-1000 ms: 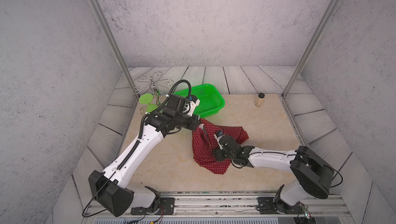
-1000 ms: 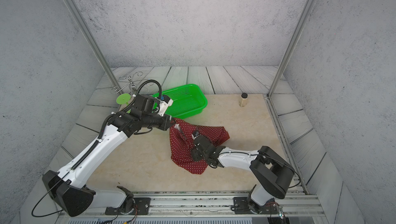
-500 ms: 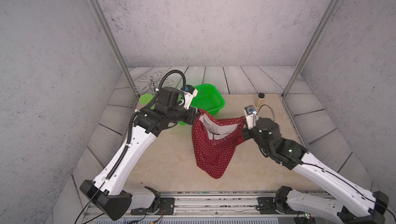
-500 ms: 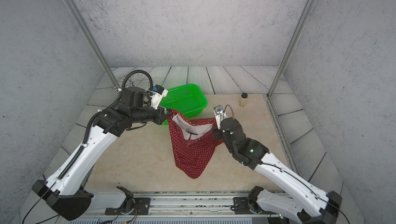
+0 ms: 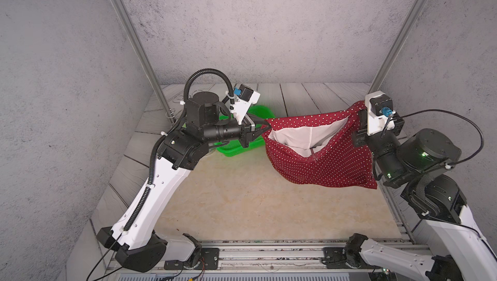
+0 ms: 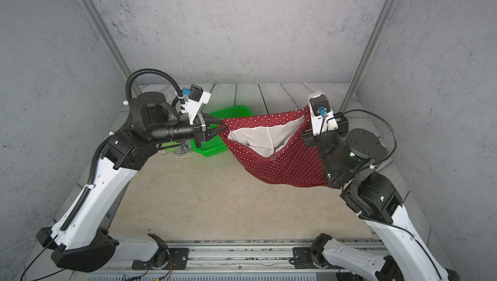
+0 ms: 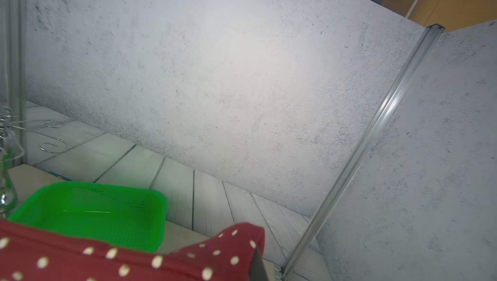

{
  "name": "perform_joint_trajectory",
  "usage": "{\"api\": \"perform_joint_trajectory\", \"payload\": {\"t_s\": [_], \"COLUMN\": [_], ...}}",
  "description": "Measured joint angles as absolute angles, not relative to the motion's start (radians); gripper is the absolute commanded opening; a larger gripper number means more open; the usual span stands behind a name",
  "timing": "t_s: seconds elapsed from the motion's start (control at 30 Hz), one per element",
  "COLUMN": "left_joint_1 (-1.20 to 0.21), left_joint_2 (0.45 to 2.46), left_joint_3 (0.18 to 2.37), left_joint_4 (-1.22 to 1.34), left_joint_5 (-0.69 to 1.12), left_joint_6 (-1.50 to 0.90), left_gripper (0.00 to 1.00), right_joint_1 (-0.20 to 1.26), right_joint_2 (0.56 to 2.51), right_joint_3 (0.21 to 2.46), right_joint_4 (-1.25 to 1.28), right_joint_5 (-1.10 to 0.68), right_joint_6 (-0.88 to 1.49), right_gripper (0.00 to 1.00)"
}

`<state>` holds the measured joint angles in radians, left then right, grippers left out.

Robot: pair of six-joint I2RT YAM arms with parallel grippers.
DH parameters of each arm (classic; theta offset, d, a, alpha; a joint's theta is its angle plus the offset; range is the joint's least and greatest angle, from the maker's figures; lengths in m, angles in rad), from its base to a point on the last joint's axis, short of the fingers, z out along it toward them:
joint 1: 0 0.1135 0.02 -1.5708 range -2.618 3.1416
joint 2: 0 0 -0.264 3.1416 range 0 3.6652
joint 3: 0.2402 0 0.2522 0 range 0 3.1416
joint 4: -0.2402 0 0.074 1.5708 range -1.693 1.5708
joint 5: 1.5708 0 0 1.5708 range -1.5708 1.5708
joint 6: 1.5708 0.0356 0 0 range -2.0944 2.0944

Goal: Roll up the skirts
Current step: Flatten out the skirt at the center of the board.

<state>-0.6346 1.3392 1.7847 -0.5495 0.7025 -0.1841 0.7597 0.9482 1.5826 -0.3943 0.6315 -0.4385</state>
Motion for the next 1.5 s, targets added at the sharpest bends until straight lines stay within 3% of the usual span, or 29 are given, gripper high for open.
{"api": "perform_joint_trajectory", "payload": {"t_s": [0.27, 0.47, 0.67, 0.87, 0.97, 1.0, 1.07, 1.17, 1.23, 1.3, 1.4, 1.5], "left_joint_1": [-0.819, -0.911, -0.812, -0.602, -0.498, -0.473, -0.439, -0.416, -0.410, -0.391, -0.349, -0.327], "left_joint_2": [1.312, 1.163, 0.963, 0.823, 0.823, 0.823, 0.829, 0.864, 0.882, 0.883, 0.872, 0.868], "left_joint_3": [1.542, 1.285, 1.020, 0.612, 0.490, 0.470, 0.453, 0.451, 0.451, 0.453, 0.501, 0.641], "left_joint_4": [-0.349, -0.229, -0.164, -0.199, -0.265, -0.276, -0.281, -0.300, -0.340, -0.404, -0.535, -0.651], "left_joint_5": [0.739, 0.685, 0.476, 0.338, 0.289, 0.271, 0.244, 0.205, 0.174, 0.137, 0.048, -0.068], "left_joint_6": [-0.397, -0.567, -0.810, -1.148, -1.226, -1.243, -1.266, -1.298, -1.319, -1.330, -1.277, -1.149], "left_gripper": [0.00, 0.00, 0.00, 0.00, 0.00, 0.00, 0.00, 0.02, 0.32, 0.50, 0.66, 0.68], "right_joint_1": [0.751, 0.727, 0.584, 0.577, 0.591, 0.595, 0.605, 0.617, 0.620, 0.621, 0.598, 0.495], "right_joint_2": [0.918, 0.964, 1.199, 1.682, 1.844, 1.884, 1.956, 2.044, 2.060, 2.040, 1.934, 1.740], "right_joint_3": [1.559, 1.590, 1.565, 1.541, 1.519, 1.530, 1.595, 1.750, 1.813, 1.813, 1.674, 1.415], "right_joint_4": [-0.432, -0.501, -0.528, -0.486, -0.476, -0.480, -0.493, -0.495, -0.481, -0.464, -0.424, -0.380], "right_joint_5": [0.718, 0.677, 0.368, 0.084, 0.014, -0.012, -0.044, -0.065, -0.083, -0.093, -0.124, -0.226], "right_joint_6": [-0.500, -0.474, -0.255, -0.051, 0.040, 0.064, 0.101, 0.147, 0.172, 0.186, 0.210, 0.268], "right_gripper": [0.00, 0.00, 0.00, 0.00, 0.05, 0.08, 0.24, 0.64, 0.82, 0.87, 0.89, 0.90]}}
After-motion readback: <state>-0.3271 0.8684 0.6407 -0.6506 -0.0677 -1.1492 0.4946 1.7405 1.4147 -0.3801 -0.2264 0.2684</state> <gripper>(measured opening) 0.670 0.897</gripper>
